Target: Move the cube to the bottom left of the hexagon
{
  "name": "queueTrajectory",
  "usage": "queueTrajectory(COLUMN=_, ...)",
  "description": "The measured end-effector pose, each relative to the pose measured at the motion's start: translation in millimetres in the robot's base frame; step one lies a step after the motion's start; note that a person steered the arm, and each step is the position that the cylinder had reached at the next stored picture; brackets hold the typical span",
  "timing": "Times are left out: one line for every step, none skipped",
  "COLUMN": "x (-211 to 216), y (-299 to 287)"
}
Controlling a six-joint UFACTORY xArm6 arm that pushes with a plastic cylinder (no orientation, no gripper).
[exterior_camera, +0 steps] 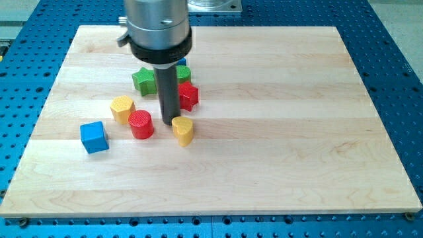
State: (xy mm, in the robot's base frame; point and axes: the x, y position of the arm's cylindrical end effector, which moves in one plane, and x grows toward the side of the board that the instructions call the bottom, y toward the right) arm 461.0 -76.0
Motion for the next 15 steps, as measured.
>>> queueTrajectory(x=-1, y=-34)
queueTrajectory(x=-1, y=-63)
queueTrajectory(x=-6, y=-47)
queueTrajectory(x=-14, y=-79)
queueTrajectory(x=5, y=-81)
queueTrajectory(x=22, y=-80)
queueTrajectory(x=27, y=-55)
queueTrajectory(x=29, y=-82)
queueTrajectory(x=26, y=-107)
queueTrajectory(x=53, y=-102)
queueTrajectory(x=81, y=-102)
queueTrajectory(x=109, y=-74)
queueTrajectory(x=98, y=-68)
queueTrajectory(x=85, y=-55)
queueTrajectory(x=79, y=-55)
